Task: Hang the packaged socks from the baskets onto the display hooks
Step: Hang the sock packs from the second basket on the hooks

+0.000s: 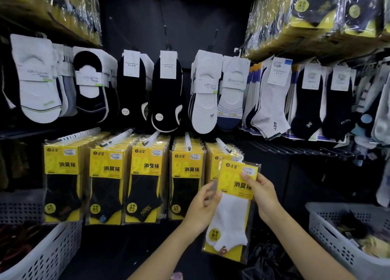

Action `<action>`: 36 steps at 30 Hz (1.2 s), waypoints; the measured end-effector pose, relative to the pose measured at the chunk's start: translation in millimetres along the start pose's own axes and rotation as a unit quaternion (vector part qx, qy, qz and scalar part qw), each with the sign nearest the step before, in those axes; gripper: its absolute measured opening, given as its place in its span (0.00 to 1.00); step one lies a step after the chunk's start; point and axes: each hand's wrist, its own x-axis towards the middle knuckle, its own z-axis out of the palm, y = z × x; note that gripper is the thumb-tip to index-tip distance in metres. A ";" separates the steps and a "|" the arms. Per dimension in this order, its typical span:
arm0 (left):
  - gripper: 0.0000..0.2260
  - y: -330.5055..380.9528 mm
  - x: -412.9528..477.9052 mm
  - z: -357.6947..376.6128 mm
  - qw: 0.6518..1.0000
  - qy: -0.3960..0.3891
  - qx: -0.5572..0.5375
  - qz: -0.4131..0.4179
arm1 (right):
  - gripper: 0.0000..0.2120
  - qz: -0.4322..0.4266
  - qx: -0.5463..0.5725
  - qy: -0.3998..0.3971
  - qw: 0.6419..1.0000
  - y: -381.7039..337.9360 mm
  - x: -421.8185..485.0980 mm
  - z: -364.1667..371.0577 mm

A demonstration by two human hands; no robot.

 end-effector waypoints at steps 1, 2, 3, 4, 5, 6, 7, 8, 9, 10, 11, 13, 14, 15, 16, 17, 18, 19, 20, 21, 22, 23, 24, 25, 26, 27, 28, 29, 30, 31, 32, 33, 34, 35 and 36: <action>0.25 -0.3 5.6 2.6 1.000 -0.009 0.002 -0.006 | 0.05 -0.004 -0.006 0.006 1.000 -1.9 5.9 -0.3; 0.26 -0.9 11.3 4.6 1.000 -0.014 0.003 -0.010 | 0.04 -0.006 -0.013 0.009 1.000 -3.8 11.5 0.5; 0.26 -0.7 16.4 5.8 1.000 -0.015 0.004 -0.012 | 0.04 -0.008 -0.022 0.013 1.000 -5.5 17.6 2.1; 0.27 -1.0 21.0 6.9 1.000 -0.014 0.003 -0.011 | 0.04 -0.012 -0.032 0.014 0.999 -7.0 23.8 4.3; 0.27 -1.0 24.8 7.5 1.000 -0.012 -0.003 -0.011 | 0.05 -0.018 -0.043 0.012 0.999 -8.2 29.9 7.0; 0.27 -1.3 28.2 7.6 1.000 -0.010 -0.012 -0.013 | 0.05 -0.023 -0.053 0.004 0.998 -9.1 35.4 9.9; 0.27 -2.0 31.0 7.6 1.000 -0.008 -0.020 -0.014 | 0.04 -0.026 -0.062 -0.005 0.998 -9.2 40.9 12.6; 0.27 -3.5 33.5 7.5 1.000 -0.005 -0.023 -0.013 | 0.04 -0.025 -0.071 -0.012 0.997 -8.3 46.0 15.1; 0.26 -5.6 35.5 7.2 1.000 -0.004 -0.026 -0.013 | 0.03 -0.021 -0.079 -0.016 0.996 -6.7 50.4 16.9; 0.26 -7.6 37.5 7.1 1.000 -0.002 -0.028 -0.014 | 0.03 -0.015 -0.086 -0.019 0.996 -4.3 54.3 18.2; 0.26 -9.7 39.0 6.6 0.999 0.002 -0.029 -0.016 | 0.02 -0.009 -0.093 -0.022 0.995 -0.5 58.1 18.7; 0.26 -14.1 40.4 5.8 0.999 0.004 -0.023 -0.023 | 0.05 -0.005 -0.106 -0.015 0.994 8.9 63.9 19.1; 0.27 -17.1 40.4 5.5 1.000 0.003 -0.017 -0.026 | 0.08 -0.006 -0.113 0.000 0.994 14.2 65.4 19.0; 0.28 -21.2 40.0 4.8 1.000 0.003 -0.007 -0.029 | 0.12 -0.008 -0.124 0.025 0.992 19.9 65.4 18.0; 0.30 -26.2 39.0 3.6 0.999 0.006 0.008 -0.032 | 0.16 -0.009 -0.135 0.054 0.989 26.0 63.7 16.5; 0.31 -32.0 37.1 2.1 0.999 0.009 0.024 -0.039 | 0.19 -0.010 -0.144 0.082 0.986 32.6 60.5 14.0; 0.31 -38.6 34.0 -0.1 0.998 0.011 0.036 -0.046 | 0.22 -0.009 -0.151 0.100 0.983 40.3 55.7 10.2; 0.31 -46.3 29.3 -3.1 0.998 0.010 0.044 -0.053 | 0.24 -0.008 -0.160 0.106 0.981 49.1 48.9 5.9; 0.31 -55.2 23.2 -7.0 0.997 0.010 0.053 -0.057 | 0.25 -0.004 -0.172 0.101 0.980 58.6 40.9 1.6; 0.31 -65.5 14.9 -12.0 0.996 0.011 0.066 -0.061 | 0.25 0.004 -0.185 0.087 0.979 68.8 30.7 -1.6; 0.31 -76.7 4.8 -17.7 0.995 0.015 0.078 -0.066 | 0.25 0.014 -0.198 0.071 0.978 80.4 19.7 -4.0; 0.30 -89.7 -7.2 -24.0 0.993 0.019 0.086 -0.074 | 0.24 0.023 -0.207 0.055 0.976 93.1 7.8 -5.6; 0.30 -103.8 -21.1 -29.8 0.992 0.023 0.092 -0.084 | 0.24 0.030 -0.214 0.045 0.975 107.6 -4.3 -6.2; 0.29 -119.2 -37.1 -35.4 0.990 0.023 0.100 -0.098 | 0.23 0.037 -0.221 0.039 0.974 123.1 -17.0 -6.1; 0.29 -135.6 -54.3 -40.4 0.987 0.021 0.108 -0.115 | 0.23 0.049 -0.229 0.033 0.972 140.1 -29.8 -4.9; 0.28 -152.6 -73.0 -44.5 0.984 0.020 0.112 -0.137 | 0.22 0.072 -0.238 0.021 0.968 158.2 -43.3 -2.6; 0.27 -170.0 -93.0 -47.7 0.981 0.021 0.110 -0.161 | 0.22 0.107 -0.244 0.005 0.964 178.3 -57.7 0.7; 0.26 -187.2 -113.8 -50.4 0.976 0.025 0.107 -0.186 | 0.21 0.148 -0.249 -0.011 0.957 198.8 -72.7 3.6; 0.25 -203.6 -134.1 -52.2 0.971 0.032 0.106 -0.210 | 0.20 0.184 -0.258 -0.027 0.948 220.1 -88.5 7.2; 0.24 -219.6 -154.6 -54.3 0.965 0.042 0.108 -0.237 | 0.20 0.209 -0.271 -0.038 0.939 242.1 -104.0 9.2; 0.24 -235.9 -174.5 -56.4 0.957 0.051 0.111 -0.264 | 0.20 0.228 -0.281 -0.042 0.931 263.4 -119.8 8.9; 0.23 -250.3 -193.5 -58.7 0.949 0.057 0.113 -0.288 | 0.19 0.240 -0.293 -0.045 0.924 283.2 -136.0 8.0; 0.21 -264.3 -211.7 -61.4 0.941 0.060 0.121 -0.309 | 0.16 0.249 -0.314 -0.053 0.915 301.6 -150.9 4.4; 0.19 -278.2 -228.4 -63.5 0.932 0.062 0.135 -0.330 | 0.12 0.261 -0.339 -0.075 0.901 318.3 -165.5 -1.3; 0.17 -292.1 -243.0 -65.1 0.923 0.064 0.148 -0.348 | 0.09 0.285 -0.354 -0.101 0.885 333.7 -179.3 -8.1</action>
